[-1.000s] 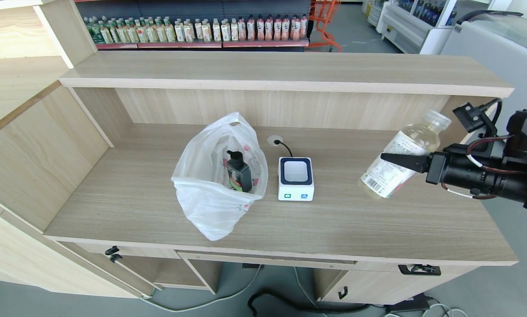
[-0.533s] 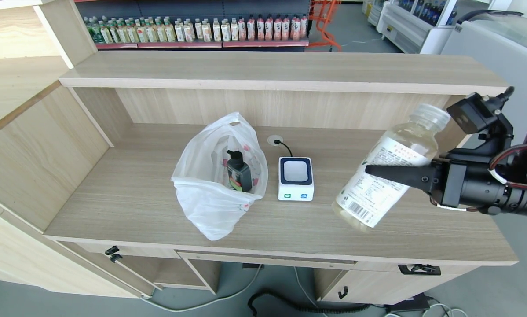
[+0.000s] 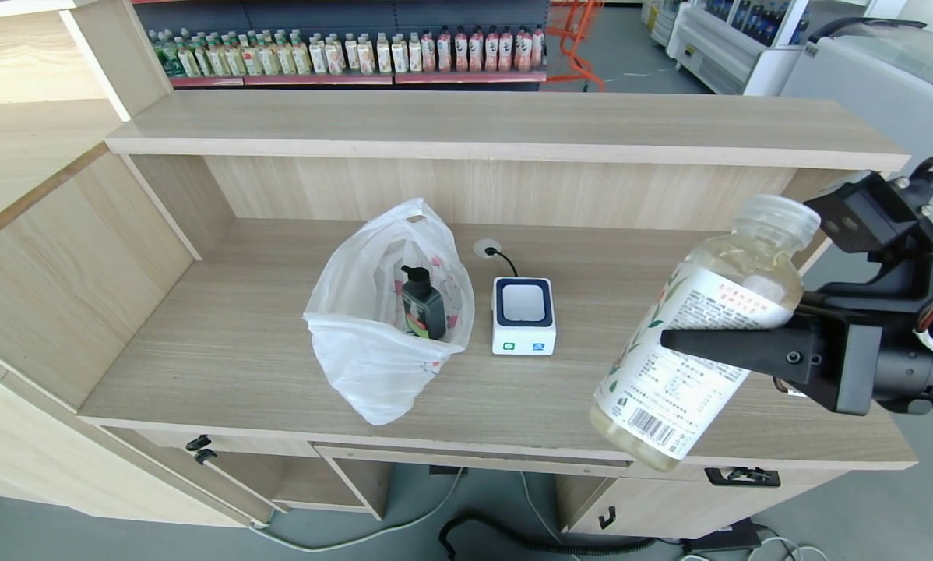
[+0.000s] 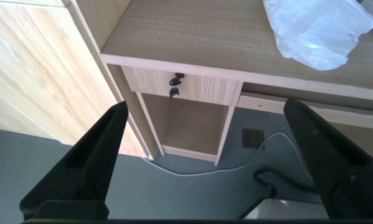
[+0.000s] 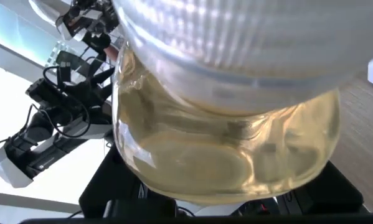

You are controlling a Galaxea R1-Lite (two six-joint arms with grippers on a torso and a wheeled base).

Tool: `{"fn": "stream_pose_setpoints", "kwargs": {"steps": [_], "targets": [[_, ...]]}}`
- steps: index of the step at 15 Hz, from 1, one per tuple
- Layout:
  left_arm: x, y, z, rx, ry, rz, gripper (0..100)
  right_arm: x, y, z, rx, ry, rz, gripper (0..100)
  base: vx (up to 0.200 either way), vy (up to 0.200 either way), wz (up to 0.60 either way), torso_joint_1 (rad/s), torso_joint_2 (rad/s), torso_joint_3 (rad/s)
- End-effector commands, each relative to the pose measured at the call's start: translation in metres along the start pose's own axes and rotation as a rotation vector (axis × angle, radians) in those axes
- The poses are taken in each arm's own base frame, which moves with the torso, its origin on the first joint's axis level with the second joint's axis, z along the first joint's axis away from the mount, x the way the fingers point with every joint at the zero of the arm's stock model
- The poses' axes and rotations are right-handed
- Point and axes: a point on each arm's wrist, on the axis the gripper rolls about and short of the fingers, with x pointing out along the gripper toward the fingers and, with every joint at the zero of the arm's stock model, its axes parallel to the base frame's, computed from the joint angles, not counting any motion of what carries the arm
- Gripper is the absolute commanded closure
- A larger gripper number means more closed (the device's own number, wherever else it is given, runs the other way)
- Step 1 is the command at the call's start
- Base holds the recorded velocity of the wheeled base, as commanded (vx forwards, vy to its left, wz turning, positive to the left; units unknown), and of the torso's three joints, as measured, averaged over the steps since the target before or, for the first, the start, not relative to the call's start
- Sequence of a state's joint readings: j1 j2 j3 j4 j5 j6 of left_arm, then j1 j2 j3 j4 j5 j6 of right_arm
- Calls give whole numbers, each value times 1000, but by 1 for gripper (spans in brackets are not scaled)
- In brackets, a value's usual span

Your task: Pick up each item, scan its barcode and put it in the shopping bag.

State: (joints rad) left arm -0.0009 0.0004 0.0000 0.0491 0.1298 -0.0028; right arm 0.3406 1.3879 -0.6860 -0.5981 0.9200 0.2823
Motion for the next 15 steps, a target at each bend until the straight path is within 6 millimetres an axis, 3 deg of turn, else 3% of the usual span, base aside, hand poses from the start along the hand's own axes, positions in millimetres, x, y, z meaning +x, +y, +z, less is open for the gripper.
{"fn": "stream_pose_setpoints", "kwargs": {"steps": [1, 15], "targets": [[0, 0, 0, 0, 1, 1, 0, -2, 4, 1, -6, -2, 4, 100, 0, 0, 0, 0, 0, 0], [0, 0, 0, 0, 0, 0, 0, 2, 9, -1, -17, 11, 34, 100, 0, 0, 0, 0, 0, 0]]}}
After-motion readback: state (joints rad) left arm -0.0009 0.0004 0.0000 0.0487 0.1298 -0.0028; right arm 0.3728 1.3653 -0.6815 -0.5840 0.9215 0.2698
